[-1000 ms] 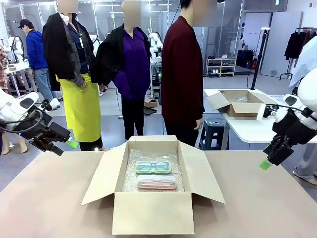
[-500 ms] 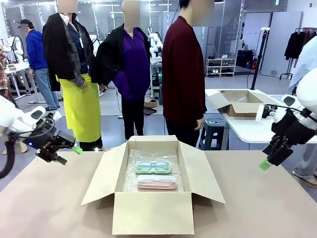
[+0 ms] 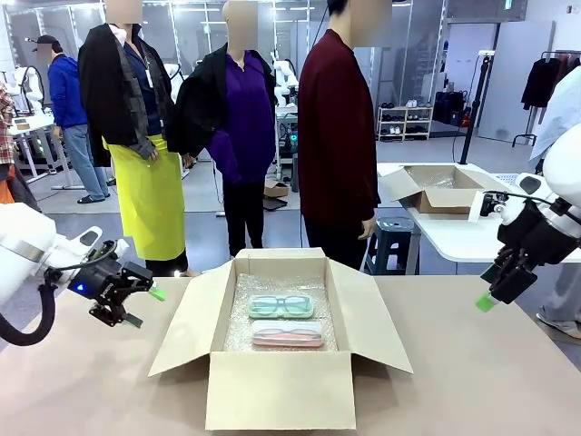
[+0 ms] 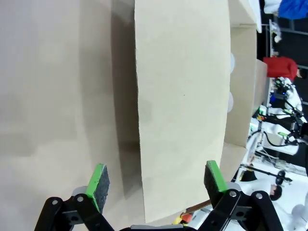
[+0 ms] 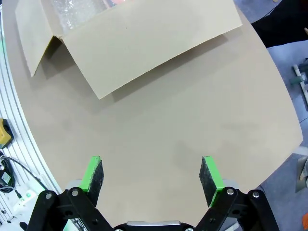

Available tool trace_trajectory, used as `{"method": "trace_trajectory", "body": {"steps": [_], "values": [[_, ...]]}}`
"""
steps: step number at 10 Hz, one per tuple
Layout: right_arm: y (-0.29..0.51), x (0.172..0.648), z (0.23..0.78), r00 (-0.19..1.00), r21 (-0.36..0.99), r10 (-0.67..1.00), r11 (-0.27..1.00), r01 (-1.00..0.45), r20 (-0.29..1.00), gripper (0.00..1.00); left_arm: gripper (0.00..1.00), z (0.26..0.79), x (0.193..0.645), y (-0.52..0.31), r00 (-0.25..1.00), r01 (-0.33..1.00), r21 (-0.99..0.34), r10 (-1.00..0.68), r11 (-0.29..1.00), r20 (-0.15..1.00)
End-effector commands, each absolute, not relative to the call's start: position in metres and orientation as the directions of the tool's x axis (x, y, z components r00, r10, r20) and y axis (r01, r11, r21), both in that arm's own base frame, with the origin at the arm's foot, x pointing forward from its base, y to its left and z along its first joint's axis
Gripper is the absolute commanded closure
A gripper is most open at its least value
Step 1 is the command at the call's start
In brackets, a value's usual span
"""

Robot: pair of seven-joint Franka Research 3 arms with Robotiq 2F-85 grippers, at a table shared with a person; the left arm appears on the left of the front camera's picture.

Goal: Pack the glasses set securely to prepare it for shipping.
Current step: Position the Package Box on the left side of the table.

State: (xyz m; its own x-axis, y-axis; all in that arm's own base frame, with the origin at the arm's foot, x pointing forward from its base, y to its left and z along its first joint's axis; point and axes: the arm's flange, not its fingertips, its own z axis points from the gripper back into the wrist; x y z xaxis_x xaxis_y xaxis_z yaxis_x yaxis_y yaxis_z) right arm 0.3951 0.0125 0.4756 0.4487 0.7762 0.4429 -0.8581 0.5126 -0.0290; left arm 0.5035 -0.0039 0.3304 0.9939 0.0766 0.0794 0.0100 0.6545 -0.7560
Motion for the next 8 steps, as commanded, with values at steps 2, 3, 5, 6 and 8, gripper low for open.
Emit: {"method": "trace_trajectory", "body": {"steps": [2,3,5,6,8], "values": [[0.013,0.396,0.477,0.433,-0.044,0.788,0.5,-0.865,0.438,0.0,0.0,0.312,0.514,-0.007,0.994,-0.037,-0.8,0.108,0.599,0.035],[0.013,0.396,0.477,0.433,-0.044,0.788,0.5,-0.865,0.438,0.0,0.0,0.304,0.515,-0.012,0.994,-0.048,-0.819,0.108,0.571,0.017],[0.013,0.396,0.477,0.433,-0.044,0.788,0.5,-0.865,0.438,0.0,0.0,0.29,0.52,-0.024,0.995,-0.096,-0.853,0.076,0.512,-0.067],[0.013,0.396,0.477,0.433,-0.044,0.788,0.5,-0.865,0.438,0.0,0.0,0.284,0.522,-0.028,0.994,-0.112,-0.853,0.068,0.51,-0.09],[0.013,0.396,0.477,0.433,-0.044,0.788,0.5,-0.865,0.438,0.0,0.0,0.279,0.524,-0.032,0.987,-0.16,-0.865,0.075,0.475,-0.142]]}}
